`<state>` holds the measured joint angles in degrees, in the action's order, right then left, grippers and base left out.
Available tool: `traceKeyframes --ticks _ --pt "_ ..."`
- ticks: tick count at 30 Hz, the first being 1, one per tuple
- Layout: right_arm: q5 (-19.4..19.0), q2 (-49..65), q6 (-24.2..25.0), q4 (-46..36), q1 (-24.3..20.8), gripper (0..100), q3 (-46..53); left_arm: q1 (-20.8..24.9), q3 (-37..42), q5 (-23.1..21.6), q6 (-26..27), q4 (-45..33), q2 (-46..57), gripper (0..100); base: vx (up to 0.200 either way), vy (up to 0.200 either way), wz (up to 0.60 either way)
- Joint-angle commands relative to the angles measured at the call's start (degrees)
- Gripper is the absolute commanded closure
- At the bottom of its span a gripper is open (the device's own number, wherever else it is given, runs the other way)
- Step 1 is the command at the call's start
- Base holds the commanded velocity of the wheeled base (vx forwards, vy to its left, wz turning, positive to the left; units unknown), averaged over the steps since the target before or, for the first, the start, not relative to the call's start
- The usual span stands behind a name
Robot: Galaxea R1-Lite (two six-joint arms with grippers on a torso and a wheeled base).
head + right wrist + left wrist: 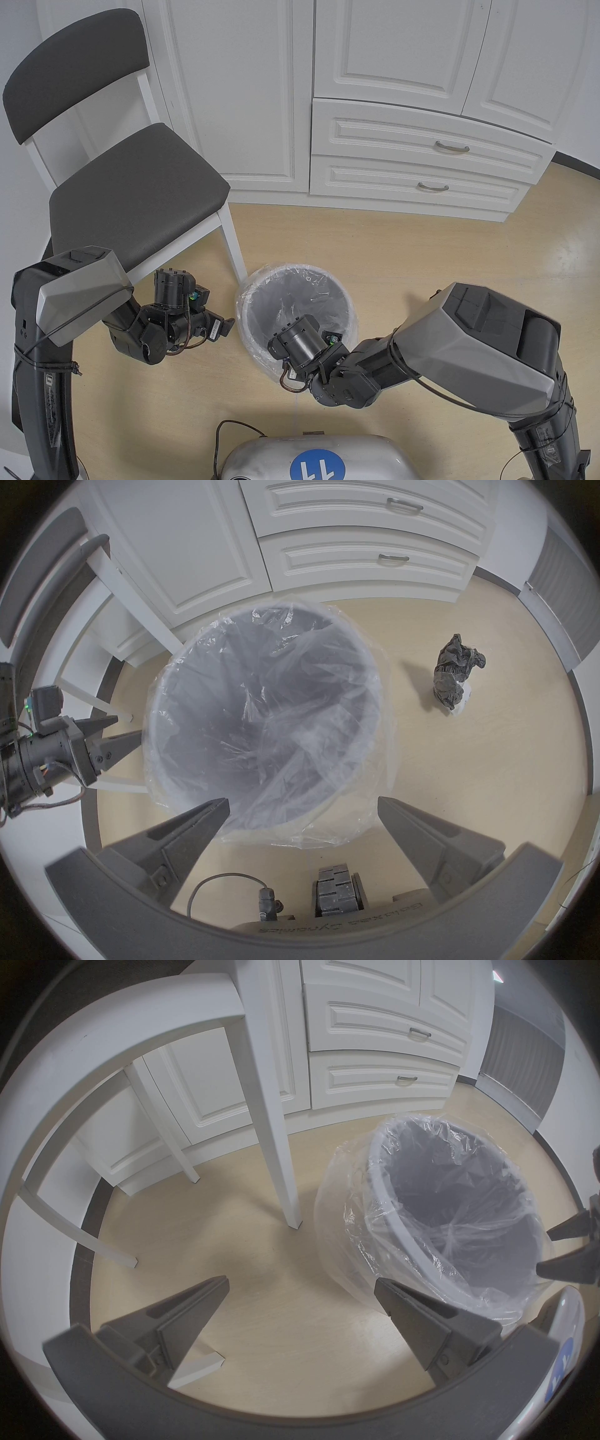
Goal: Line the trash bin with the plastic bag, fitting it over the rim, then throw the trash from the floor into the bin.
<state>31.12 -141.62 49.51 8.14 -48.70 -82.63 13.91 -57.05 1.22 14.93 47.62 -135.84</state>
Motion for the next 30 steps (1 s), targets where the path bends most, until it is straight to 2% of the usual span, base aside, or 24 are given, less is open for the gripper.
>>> traceKeyframes --ticks 1,20,30 --pt "-0.2 0.3 -0.7 0.0 -1.2 0 1.7 0.0 -0.1 0.0 0.0 0.0 -0.2 0 0.0 0.0 0.0" --pt "-0.6 -5.2 -1.6 0.2 0.1 0 -1.0 0.0 -0.1 0.1 0.0 0.0 -0.4 0 0.0 0.0 0.0" --pt "-2.4 -6.3 0.9 0.1 0.6 0 -3.9 0.2 0.5 0.0 -0.1 0.5 0.8 0 0.0 0.0 0.0"
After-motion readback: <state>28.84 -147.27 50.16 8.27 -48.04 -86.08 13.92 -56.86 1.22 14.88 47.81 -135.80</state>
